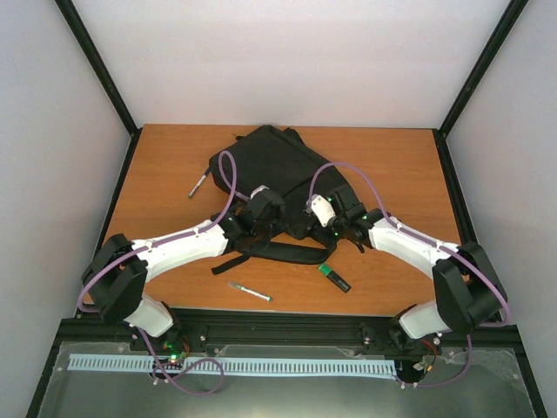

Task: Pack the student bag
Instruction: Zip the student bag at the center of the board.

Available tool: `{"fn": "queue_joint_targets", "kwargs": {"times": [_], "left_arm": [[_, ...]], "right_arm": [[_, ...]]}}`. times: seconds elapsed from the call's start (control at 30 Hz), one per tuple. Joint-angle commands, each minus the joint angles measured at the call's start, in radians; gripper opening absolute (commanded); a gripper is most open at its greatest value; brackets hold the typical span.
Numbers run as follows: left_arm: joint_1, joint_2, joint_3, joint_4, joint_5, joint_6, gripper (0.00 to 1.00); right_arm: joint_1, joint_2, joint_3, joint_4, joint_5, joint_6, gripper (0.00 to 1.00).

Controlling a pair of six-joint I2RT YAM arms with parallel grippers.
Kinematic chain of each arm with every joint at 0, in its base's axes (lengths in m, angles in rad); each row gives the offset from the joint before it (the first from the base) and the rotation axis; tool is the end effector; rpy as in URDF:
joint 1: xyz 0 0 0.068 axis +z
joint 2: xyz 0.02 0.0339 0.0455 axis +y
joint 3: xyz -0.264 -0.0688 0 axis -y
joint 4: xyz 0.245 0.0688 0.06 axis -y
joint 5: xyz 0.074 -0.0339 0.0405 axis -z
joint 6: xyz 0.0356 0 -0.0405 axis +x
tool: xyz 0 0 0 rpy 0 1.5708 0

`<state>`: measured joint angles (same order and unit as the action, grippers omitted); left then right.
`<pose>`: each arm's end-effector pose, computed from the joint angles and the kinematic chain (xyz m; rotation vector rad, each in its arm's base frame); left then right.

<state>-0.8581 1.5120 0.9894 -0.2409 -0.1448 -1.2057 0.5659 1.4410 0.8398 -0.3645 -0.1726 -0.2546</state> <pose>0.2168 -0.2430 0.2312 -0.5059 2.4361 -0.8191 0.2363 0.1574 0.1965 -1.0799 2.3103 0.3412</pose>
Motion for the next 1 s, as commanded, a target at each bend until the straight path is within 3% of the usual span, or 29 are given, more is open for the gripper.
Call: {"fn": "queue_joint_targets", "kwargs": {"times": [0.0,0.63,0.97], "left_arm": [[0.004,-0.023,0.048,0.047,0.000,0.033,0.01],[0.004,-0.023,0.044,0.035,-0.006,0.044,0.01],[0.003,-0.018,0.052,0.037,0.010,0.036,0.01]], "right_arm": [[-0.011,-0.034,0.007,0.013,-0.019,-0.009,0.03],[-0.011,-0.129,-0.026,-0.080,-0.146,-0.079,0.03],[0.004,-0.051,0.000,0.010,-0.139,-0.028,0.35]]}}
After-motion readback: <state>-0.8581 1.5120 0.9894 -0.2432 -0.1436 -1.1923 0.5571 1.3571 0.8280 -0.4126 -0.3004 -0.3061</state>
